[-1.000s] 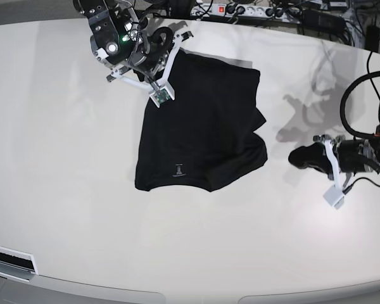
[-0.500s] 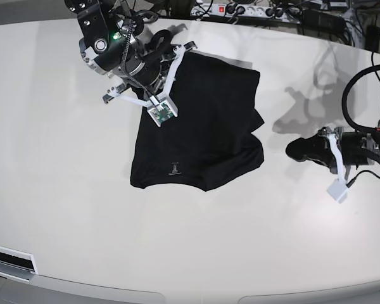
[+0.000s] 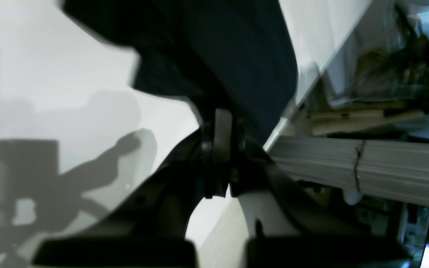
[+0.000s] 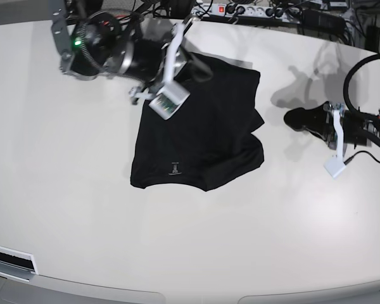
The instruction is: Layout the t-shirt on the table in an organized manner, then fold the t-shirt properly
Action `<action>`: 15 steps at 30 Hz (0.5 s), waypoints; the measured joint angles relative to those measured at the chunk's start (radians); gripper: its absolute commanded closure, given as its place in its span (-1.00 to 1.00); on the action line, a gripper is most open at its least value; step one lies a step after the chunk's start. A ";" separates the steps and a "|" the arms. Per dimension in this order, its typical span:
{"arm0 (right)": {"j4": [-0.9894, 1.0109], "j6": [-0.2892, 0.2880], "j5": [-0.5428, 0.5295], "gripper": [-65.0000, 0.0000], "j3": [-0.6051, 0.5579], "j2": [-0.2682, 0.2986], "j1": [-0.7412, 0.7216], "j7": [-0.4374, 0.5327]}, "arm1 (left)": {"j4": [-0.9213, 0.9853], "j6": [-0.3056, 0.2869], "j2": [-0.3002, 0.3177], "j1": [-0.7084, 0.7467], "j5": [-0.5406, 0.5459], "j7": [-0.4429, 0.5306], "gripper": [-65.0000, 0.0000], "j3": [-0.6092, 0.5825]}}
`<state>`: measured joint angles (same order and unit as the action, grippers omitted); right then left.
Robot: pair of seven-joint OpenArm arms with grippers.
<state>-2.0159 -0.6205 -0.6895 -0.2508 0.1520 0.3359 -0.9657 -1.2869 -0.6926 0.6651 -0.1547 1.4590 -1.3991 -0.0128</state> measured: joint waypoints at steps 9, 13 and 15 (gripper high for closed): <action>-0.001 -0.070 -0.597 1.00 0.399 -0.003 0.085 -0.313 | -0.220 0.000 0.003 0.158 0.000 0.006 1.00 0.001; -0.040 -0.072 -0.680 1.00 0.501 -0.008 0.183 -0.394 | -0.319 0.000 0.003 0.264 0.000 0.002 1.00 0.026; -0.088 -0.072 -0.698 1.00 0.551 -0.007 0.243 -0.391 | -0.367 0.000 0.003 0.323 0.000 0.005 1.00 0.062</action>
<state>-2.1036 -0.6926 -1.3880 0.3004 0.1448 0.5789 -1.3571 -1.6539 -0.6930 0.6678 0.1688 1.4590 -1.3937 0.0494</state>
